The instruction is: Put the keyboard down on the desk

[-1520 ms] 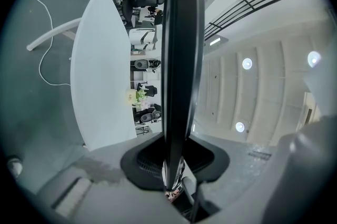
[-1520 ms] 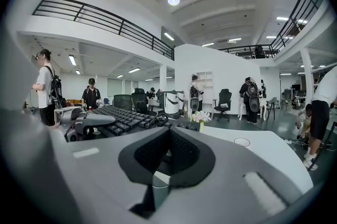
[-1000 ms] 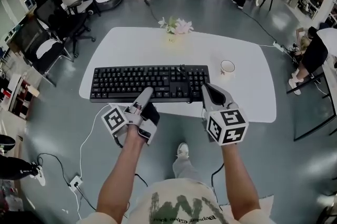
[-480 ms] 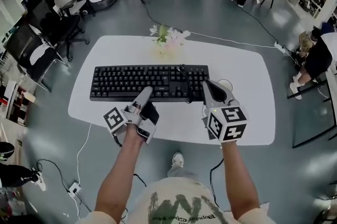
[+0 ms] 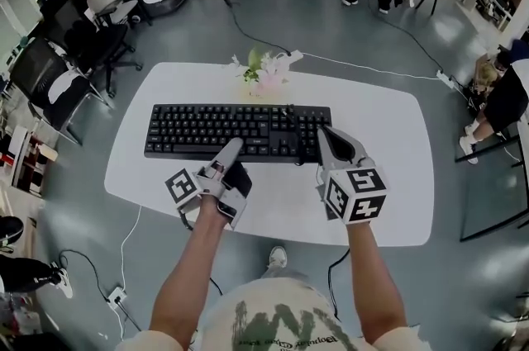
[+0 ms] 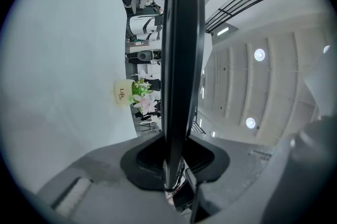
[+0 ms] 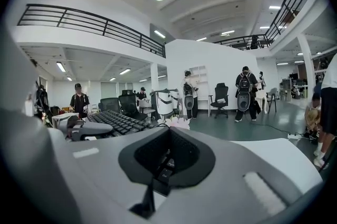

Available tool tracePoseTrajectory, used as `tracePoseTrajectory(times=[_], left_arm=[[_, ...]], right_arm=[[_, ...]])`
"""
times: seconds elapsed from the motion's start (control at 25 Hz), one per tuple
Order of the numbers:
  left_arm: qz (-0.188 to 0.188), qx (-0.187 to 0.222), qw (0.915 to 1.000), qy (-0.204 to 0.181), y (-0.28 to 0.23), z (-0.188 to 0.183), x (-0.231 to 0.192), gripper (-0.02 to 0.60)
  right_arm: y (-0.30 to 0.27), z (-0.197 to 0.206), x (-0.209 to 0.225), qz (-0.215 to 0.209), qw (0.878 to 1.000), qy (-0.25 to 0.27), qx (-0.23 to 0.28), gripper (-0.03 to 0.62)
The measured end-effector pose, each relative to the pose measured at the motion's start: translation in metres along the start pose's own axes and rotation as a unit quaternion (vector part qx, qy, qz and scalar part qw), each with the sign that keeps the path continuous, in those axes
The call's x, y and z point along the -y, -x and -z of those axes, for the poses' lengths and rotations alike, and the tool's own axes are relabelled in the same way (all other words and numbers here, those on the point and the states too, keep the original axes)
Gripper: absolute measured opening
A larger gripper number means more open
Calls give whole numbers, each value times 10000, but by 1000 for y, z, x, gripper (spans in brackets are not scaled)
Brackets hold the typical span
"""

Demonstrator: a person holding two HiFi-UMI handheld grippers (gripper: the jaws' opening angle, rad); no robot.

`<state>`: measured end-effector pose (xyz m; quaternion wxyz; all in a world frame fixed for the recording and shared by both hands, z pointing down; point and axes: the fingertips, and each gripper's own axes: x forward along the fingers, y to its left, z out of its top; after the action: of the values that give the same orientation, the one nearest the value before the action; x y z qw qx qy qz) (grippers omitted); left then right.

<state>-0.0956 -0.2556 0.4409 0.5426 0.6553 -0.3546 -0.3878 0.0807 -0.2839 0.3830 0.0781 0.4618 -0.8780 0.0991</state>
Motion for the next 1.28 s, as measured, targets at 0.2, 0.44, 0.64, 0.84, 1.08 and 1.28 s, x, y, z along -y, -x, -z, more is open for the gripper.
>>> tracePoseTrajectory(times=[0.2, 0.44, 0.64, 0.84, 1.08, 1.28], left_arm=[[-19, 2, 10000, -32, -5, -2, 1, 92], [-8, -3, 10000, 17, -7, -11, -4, 92], [66, -123, 9998, 144, -9, -26, -7, 92], [127, -372, 9990, 227, -7, -46, -10, 91], [153, -628, 9970, 430, -7, -57, -18, 92], [156, -777, 9958, 457, -15, -57, -26, 92]], right_arm=[[-6, -3, 3, -36, 10000, -36, 11, -2], [-16, -6, -3, -32, 10000, -15, 61, -2], [-22, -7, -11, 218, 9997, -27, 79, -2], [-29, -12, -27, 610, 9980, -74, 152, -2], [-35, -13, -46, 898, 9958, -118, 162, -2], [-36, -13, -47, 1065, 9942, -73, 102, -2]])
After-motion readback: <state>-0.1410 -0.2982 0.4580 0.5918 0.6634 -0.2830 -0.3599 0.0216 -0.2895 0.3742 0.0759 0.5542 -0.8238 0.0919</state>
